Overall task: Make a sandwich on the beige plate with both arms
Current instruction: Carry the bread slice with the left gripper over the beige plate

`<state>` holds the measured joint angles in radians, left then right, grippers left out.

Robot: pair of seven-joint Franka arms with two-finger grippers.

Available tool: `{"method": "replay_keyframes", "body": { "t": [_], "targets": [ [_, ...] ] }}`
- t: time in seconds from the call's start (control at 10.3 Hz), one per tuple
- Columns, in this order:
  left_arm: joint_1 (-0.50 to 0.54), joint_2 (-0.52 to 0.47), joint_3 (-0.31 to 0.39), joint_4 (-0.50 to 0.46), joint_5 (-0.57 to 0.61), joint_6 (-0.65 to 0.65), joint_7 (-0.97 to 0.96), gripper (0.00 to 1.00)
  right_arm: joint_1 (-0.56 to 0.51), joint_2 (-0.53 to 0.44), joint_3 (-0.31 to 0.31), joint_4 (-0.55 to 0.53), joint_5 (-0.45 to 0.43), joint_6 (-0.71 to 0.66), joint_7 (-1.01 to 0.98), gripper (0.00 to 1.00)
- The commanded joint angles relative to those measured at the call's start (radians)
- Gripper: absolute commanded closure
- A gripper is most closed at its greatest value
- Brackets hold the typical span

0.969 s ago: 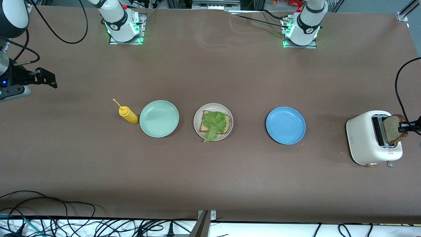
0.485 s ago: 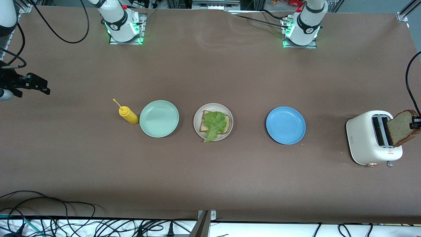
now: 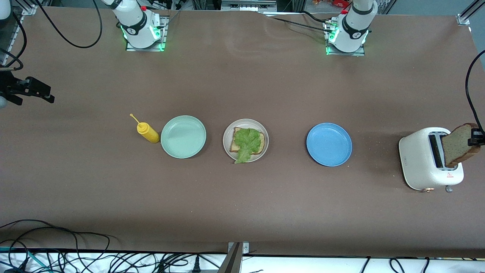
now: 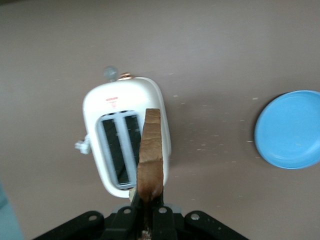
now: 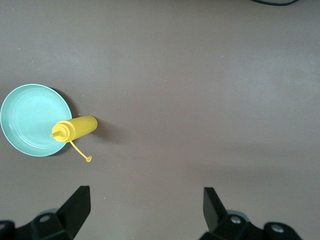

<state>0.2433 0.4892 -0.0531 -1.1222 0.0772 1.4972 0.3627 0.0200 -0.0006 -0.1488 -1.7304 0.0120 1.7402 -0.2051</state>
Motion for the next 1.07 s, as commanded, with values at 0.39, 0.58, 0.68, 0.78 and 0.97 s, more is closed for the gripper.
{"method": "replay_keyframes", "body": {
  "t": [0.39, 0.58, 0.68, 0.78, 0.97],
  "targets": [
    [-0.074, 0.014, 0.012, -0.001, -0.475, -0.087, -0.123, 1.00, 0.000, 0.040, 0.008, 0.112, 0.017, -0.037, 0.013, 0.00],
    [-0.154, 0.055, 0.013, -0.027, -0.589, -0.087, -0.197, 1.00, 0.000, 0.040, 0.008, 0.112, 0.017, -0.048, 0.013, 0.00],
    [-0.189, 0.077, 0.013, -0.036, -0.620, -0.087, -0.255, 1.00, 0.000, 0.037, 0.005, 0.112, 0.017, -0.089, 0.019, 0.00],
    [-0.221, 0.115, 0.013, -0.034, -0.673, -0.086, -0.281, 1.00, 0.000, 0.037, 0.005, 0.112, 0.017, -0.103, 0.021, 0.00],
    [-0.236, 0.187, 0.013, -0.037, -0.843, -0.084, -0.286, 1.00, -0.002, 0.039, 0.005, 0.112, 0.017, -0.103, 0.021, 0.00]
  ]
}}
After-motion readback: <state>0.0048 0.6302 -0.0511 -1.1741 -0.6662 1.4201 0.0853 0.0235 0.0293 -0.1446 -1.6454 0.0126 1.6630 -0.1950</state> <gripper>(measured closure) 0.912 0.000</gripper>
